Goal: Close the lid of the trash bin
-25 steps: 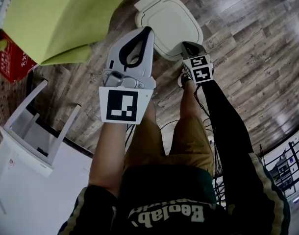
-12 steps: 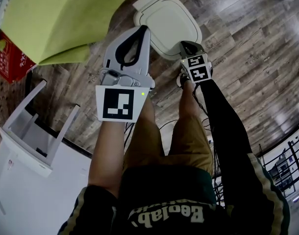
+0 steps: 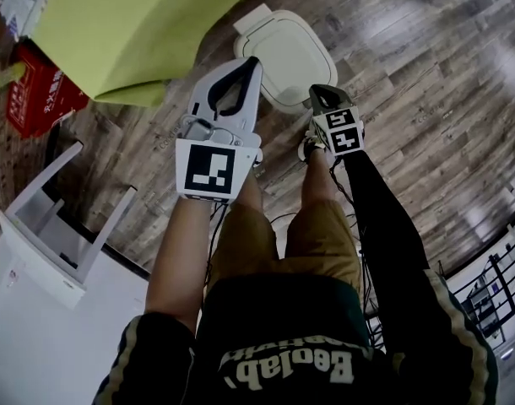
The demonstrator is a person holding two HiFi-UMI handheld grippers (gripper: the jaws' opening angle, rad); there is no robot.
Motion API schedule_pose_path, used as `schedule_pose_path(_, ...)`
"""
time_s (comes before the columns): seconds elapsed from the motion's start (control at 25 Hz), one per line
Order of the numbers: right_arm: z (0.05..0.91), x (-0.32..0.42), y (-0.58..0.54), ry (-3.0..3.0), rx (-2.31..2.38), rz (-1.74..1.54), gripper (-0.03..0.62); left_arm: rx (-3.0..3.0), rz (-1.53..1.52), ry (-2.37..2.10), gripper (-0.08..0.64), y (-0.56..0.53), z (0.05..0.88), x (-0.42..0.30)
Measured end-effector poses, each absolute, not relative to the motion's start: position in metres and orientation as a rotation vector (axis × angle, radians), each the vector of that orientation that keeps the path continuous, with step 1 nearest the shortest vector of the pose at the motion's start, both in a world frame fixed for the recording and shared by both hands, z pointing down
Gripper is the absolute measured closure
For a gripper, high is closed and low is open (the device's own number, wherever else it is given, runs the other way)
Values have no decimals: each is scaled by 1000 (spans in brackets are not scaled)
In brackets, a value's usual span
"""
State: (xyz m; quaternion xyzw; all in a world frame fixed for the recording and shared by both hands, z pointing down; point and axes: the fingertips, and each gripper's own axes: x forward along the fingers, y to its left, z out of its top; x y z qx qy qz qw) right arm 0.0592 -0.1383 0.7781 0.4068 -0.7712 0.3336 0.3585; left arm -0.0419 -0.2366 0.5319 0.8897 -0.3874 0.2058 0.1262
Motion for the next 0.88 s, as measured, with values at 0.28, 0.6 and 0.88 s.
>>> schedule_pose_path(0.28, 685, 56, -156, -2154, 1078, 770, 583, 2618, 633, -1094, 555, -233, 493, -35)
schedule_pose_path(0.6, 574, 62, -185, -2298, 1117, 681, 583, 2642, 618, -1119, 555, -227, 431, -18)
schedule_pose_path(0.88, 467, 80, -209, -2417, 1287, 590, 583, 2663, 534, -1179, 555, -228, 359, -12)
